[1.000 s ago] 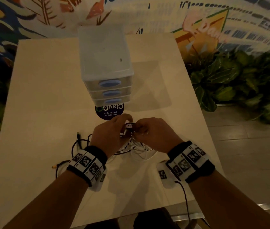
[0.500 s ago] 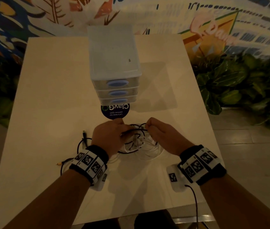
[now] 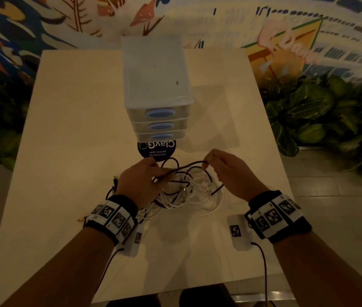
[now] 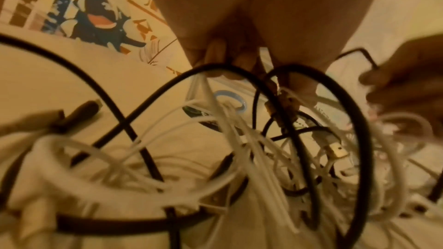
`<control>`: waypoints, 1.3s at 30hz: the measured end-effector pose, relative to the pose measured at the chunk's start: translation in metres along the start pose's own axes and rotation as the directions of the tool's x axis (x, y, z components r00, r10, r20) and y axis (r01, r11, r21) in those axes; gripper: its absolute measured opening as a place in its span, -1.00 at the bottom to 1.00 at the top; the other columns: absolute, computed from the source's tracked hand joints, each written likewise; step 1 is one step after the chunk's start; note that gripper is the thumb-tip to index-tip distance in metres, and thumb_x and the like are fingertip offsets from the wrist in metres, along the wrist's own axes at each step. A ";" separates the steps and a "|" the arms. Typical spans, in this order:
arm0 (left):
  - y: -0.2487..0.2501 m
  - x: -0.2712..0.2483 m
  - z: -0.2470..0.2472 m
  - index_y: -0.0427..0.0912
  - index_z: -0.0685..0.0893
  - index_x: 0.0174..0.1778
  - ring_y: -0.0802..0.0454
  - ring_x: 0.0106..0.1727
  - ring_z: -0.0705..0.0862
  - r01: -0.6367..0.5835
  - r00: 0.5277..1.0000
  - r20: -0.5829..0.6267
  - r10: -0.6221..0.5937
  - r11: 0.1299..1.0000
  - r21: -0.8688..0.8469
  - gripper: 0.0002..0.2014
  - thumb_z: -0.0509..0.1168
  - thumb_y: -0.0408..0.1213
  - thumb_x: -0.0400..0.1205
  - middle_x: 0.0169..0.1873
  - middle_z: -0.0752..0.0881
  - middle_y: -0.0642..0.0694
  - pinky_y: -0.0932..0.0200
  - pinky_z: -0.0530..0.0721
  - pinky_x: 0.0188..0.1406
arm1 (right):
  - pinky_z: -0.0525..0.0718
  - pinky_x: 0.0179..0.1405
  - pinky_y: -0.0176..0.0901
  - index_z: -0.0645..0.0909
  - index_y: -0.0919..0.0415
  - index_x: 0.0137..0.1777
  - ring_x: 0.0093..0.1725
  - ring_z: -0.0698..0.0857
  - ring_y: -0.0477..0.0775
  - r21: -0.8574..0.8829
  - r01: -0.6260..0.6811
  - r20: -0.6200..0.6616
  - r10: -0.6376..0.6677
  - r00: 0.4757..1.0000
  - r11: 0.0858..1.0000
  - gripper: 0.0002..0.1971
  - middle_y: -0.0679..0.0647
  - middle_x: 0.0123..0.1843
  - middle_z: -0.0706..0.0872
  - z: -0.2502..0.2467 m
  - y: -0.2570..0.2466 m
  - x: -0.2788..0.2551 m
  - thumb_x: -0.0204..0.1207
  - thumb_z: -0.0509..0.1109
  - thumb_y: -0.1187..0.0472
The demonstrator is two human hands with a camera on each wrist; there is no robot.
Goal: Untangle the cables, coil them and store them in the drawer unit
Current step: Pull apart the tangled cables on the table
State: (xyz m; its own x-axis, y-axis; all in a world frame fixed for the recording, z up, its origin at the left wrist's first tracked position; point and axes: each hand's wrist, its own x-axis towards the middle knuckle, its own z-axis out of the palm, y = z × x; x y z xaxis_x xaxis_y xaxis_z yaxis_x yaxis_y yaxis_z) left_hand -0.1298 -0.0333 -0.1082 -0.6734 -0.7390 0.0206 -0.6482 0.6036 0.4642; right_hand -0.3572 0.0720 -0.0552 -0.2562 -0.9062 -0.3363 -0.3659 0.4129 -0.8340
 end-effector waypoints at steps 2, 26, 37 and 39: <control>0.002 -0.002 0.000 0.26 0.86 0.09 0.18 -0.33 0.46 0.015 1.000 -0.021 -0.018 0.993 -0.113 -0.66 0.29 0.30 0.63 -0.26 0.47 0.18 0.36 0.26 -0.44 | 0.46 -0.31 -0.14 0.63 0.01 0.10 -0.49 0.51 -0.20 -0.185 -0.015 -0.028 0.010 1.000 0.983 -0.76 -0.11 -0.45 0.58 -0.002 0.009 0.002 0.82 0.11 0.11; 0.008 0.005 -0.005 0.23 0.72 -0.04 0.01 -0.25 0.58 0.095 0.971 0.204 -0.121 0.987 0.133 -0.77 0.42 0.24 0.53 -0.10 0.44 0.08 0.19 0.43 -0.41 | 0.72 -0.01 -0.24 0.74 0.04 -0.13 -0.09 0.72 -0.14 -0.324 0.308 -0.017 -0.331 0.944 0.895 -0.78 -0.17 -0.18 0.76 0.020 -0.039 0.001 0.57 0.52 -0.10; 0.016 0.006 -0.016 0.24 0.77 0.11 -0.10 0.40 0.48 -0.124 0.992 -0.023 0.125 0.991 0.050 -0.62 0.33 0.33 0.51 0.36 0.58 0.06 -0.08 0.47 0.21 | 0.46 -0.25 -0.41 0.78 -0.13 -0.15 -0.32 0.60 -0.19 -0.138 0.320 -0.114 -0.336 0.935 0.937 -0.86 -0.22 -0.26 0.75 0.009 -0.037 0.005 0.65 0.47 0.02; 0.021 0.010 -0.015 0.15 0.82 -0.01 -0.11 0.23 0.61 -0.169 0.985 -0.023 0.169 0.986 -0.002 -0.67 0.22 0.21 0.67 0.15 0.71 0.05 -0.04 0.55 0.06 | 0.43 -0.31 -0.37 0.78 -0.04 -0.14 -0.40 0.52 -0.15 -0.112 0.305 -0.152 -0.320 0.935 0.946 -0.81 -0.18 -0.34 0.69 0.009 -0.038 0.009 0.70 0.41 0.03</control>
State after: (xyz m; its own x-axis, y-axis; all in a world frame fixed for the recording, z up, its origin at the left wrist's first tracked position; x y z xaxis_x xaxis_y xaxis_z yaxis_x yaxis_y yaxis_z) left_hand -0.1448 -0.0321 -0.0853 -0.7651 -0.6328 0.1190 -0.5243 0.7195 0.4554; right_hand -0.3370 0.0472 -0.0304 -0.2585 -0.9658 0.0187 -0.5247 0.1242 -0.8422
